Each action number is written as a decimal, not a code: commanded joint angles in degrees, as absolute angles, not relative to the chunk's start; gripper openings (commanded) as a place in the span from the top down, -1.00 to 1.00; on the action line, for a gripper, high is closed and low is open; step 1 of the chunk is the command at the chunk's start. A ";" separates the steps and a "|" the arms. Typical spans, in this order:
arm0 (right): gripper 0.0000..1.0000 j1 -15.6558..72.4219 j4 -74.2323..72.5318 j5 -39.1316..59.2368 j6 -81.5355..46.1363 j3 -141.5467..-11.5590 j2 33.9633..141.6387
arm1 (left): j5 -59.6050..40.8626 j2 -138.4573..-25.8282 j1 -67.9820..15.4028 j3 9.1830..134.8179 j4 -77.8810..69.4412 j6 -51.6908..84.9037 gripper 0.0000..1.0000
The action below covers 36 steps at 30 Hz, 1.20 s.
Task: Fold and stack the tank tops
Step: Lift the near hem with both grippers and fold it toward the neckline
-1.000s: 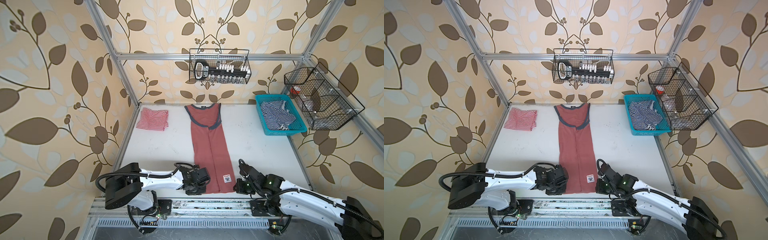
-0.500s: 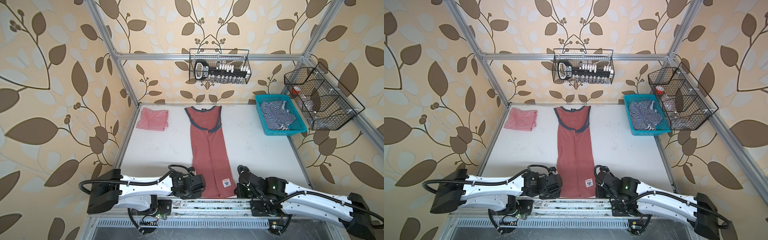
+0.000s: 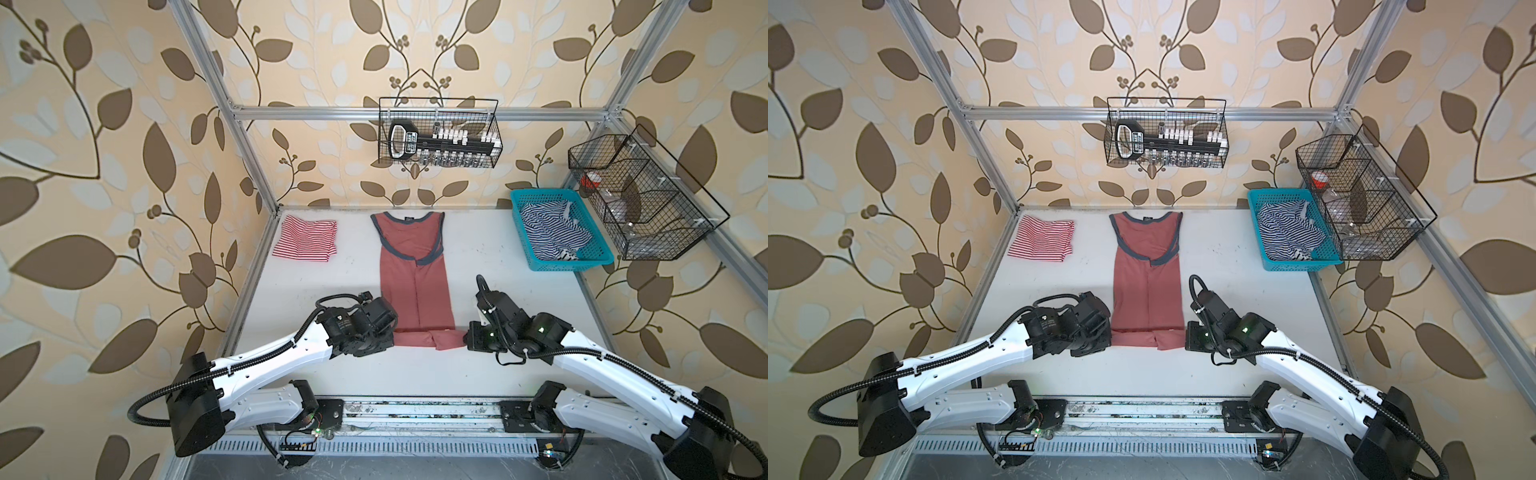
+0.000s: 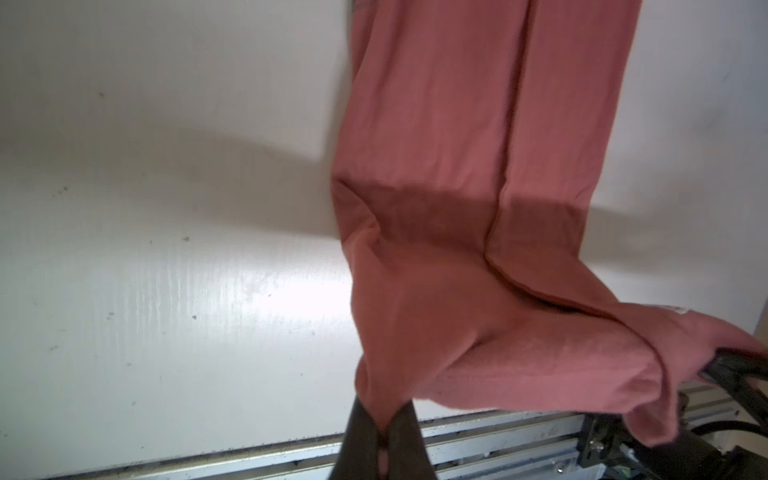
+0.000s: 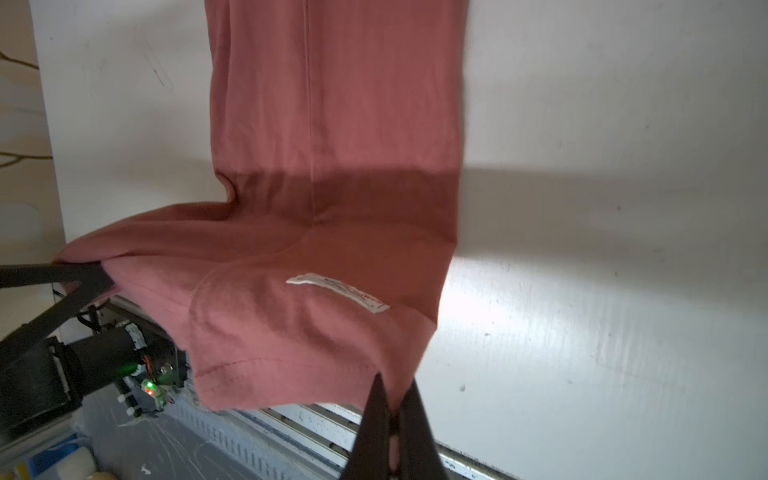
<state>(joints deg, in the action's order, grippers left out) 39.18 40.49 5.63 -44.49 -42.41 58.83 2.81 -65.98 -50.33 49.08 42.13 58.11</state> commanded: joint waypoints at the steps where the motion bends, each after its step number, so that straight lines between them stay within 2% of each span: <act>1: 1.00 34.85 40.56 9.77 -36.44 -46.23 62.85 | 1.23 -70.18 -45.97 54.73 44.72 48.67 1.00; 10: 1.00 25.20 37.73 17.94 -28.23 -56.70 77.71 | -3.92 -81.86 -35.89 65.35 45.44 39.73 1.00; 20: 1.00 20.28 37.46 24.29 -24.12 -69.70 94.05 | -9.22 -93.95 -28.03 75.71 45.11 34.00 1.00; 36: 1.00 15.83 39.28 28.17 -22.24 -84.12 109.90 | -13.34 -108.48 -21.94 89.10 46.85 29.80 1.00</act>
<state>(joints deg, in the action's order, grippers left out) 16.29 37.52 26.20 -23.97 -81.87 107.07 -11.79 -107.61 -22.90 86.26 45.32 31.42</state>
